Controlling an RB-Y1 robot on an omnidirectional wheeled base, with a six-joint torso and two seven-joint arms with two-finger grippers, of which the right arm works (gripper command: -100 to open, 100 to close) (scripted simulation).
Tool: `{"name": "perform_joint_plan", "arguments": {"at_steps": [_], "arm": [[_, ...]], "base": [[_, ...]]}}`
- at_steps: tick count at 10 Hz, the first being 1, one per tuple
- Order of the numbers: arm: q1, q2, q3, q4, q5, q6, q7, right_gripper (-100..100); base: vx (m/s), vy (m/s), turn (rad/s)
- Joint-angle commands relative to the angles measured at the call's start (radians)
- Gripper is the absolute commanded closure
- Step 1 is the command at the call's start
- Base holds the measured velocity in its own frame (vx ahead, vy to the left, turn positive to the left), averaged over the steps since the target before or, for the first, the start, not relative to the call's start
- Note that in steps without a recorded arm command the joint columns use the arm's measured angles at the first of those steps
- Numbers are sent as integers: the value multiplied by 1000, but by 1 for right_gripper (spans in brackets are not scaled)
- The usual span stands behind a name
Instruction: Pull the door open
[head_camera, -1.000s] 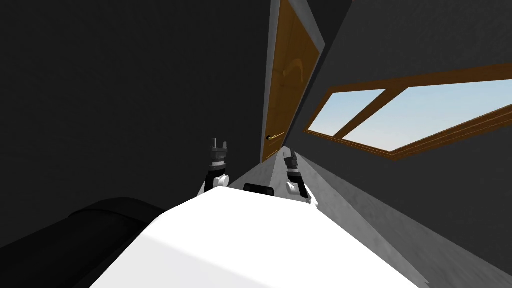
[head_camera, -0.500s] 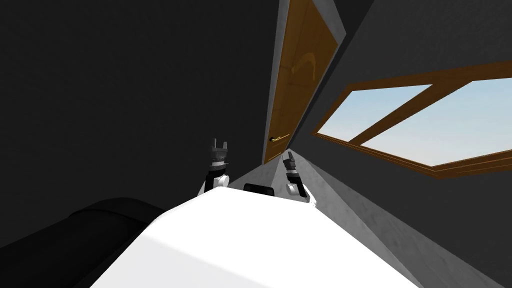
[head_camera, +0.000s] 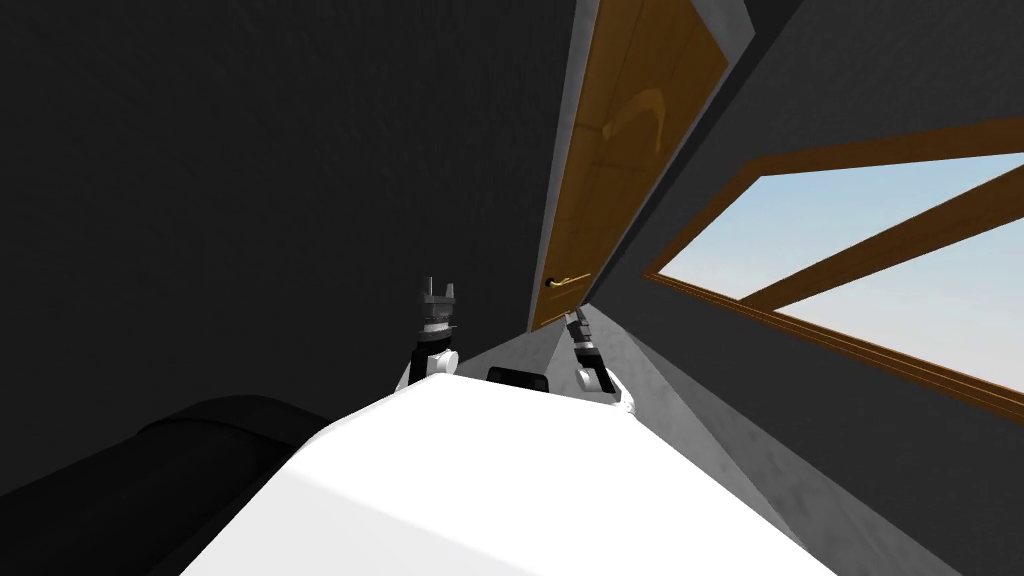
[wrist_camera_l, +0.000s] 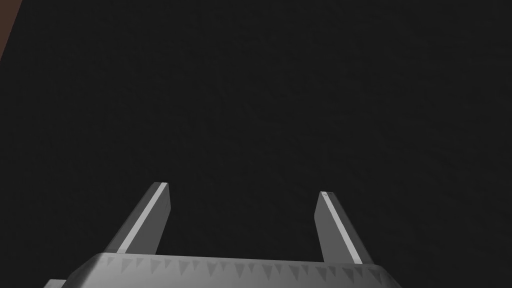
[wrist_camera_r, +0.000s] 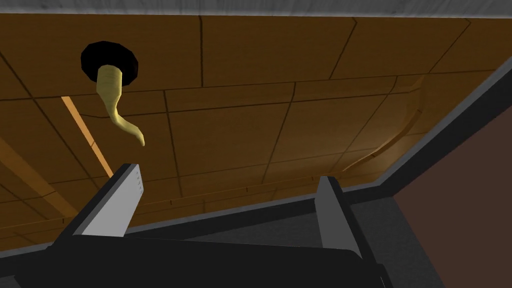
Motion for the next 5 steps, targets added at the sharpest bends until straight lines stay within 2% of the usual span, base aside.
{"name": "perform_joint_plan", "arguments": {"at_steps": [1,2,5], "arm": [[-10,-4,5,29,-2,-7,-4,-100],[-20,-14,11,60,-6,-15,-10,-100],[-51,-44,28,150,-18,-40,-28,-100]], "base": [[37,-53,67],[32,-47,114],[50,-81,206]]}}
